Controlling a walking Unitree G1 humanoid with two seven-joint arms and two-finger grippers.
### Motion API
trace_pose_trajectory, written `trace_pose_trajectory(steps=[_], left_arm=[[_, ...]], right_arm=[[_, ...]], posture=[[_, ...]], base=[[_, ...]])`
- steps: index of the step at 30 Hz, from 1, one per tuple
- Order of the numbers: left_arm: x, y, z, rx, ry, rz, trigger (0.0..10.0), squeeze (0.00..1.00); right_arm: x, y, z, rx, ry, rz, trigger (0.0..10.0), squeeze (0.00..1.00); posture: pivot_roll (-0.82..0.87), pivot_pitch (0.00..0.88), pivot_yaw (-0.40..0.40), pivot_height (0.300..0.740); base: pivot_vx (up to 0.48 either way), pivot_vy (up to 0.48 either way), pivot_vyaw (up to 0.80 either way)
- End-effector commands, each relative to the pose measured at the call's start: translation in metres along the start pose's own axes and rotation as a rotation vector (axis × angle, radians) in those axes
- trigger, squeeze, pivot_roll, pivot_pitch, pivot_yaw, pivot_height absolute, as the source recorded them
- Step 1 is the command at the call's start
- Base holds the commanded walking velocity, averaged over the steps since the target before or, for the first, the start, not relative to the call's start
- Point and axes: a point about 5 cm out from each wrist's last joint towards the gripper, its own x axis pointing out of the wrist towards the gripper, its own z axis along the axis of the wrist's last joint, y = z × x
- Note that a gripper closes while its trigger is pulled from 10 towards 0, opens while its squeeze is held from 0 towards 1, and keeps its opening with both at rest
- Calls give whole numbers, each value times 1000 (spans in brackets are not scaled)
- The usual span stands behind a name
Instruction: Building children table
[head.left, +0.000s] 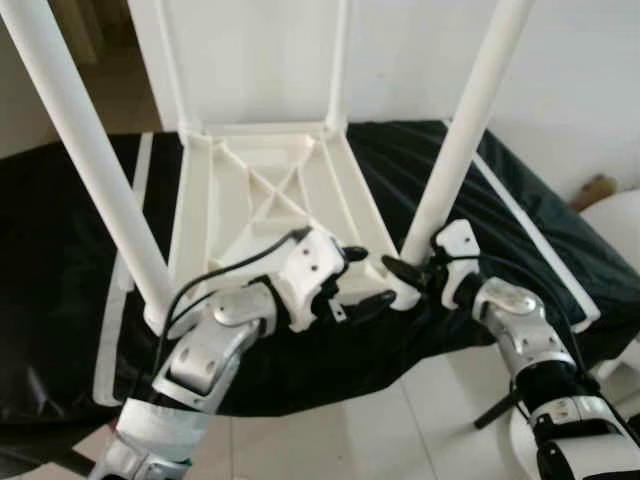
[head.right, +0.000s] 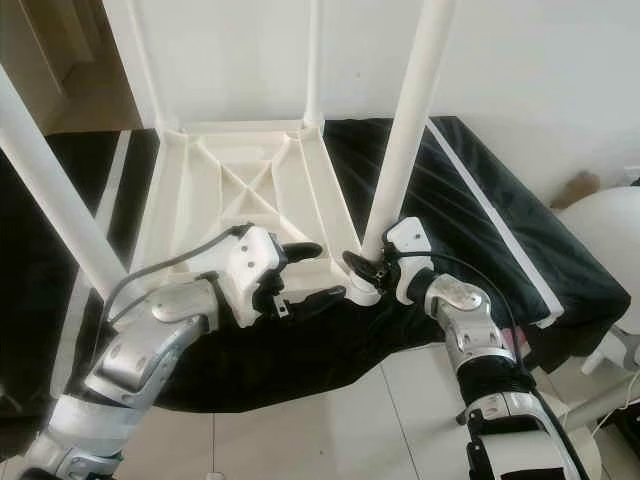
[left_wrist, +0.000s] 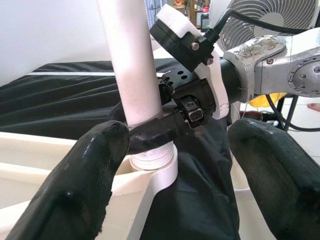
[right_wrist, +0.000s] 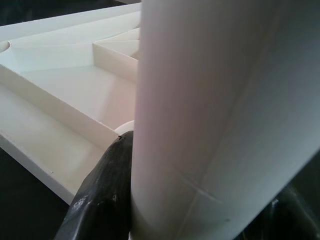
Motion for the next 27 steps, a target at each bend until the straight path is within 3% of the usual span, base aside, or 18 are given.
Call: trace_pose_trajectory(steps=[1, 2, 3, 13, 17, 23, 27], left_arm=[[-2, 2, -4, 1, 22, 4, 10000, 0], [-2, 2, -4, 0, 24, 6, 10000, 0], [-2, 2, -4, -3, 23, 8, 10000, 0], [-2, 0, -6, -20, 16, 11, 10000, 0], [-1, -2, -6, -22, 14, 7, 10000, 0], [-2, 1, -5, -18, 12, 15, 10000, 0], [-2, 1, -5, -19, 12, 16, 10000, 0]], right_arm=[[-4, 5, -22, 0, 116, -9, 1529, 0], [-4, 5, -23, 2, 121, -30, 7490, 0], [-4, 5, -24, 6, 130, -69, 10000, 0], [0, 9, -18, 61, 92, -281, 10000, 0], [4, 19, -20, 123, 95, -405, 10000, 0], [4, 36, -21, 212, 98, -791, 10000, 0], [7, 43, -19, 239, 95, -815, 10000, 0]], posture=[[51, 0, -22, 740], [51, 0, -22, 740], [51, 0, -23, 740], [46, 0, -24, 740], [46, 0, -24, 740], [42, 0, -47, 740], [49, 0, -56, 740]], base=[[0, 0, 0], [0, 0, 0], [0, 0, 0], [0, 0, 0], [0, 0, 0], [0, 0, 0], [0, 0, 0]])
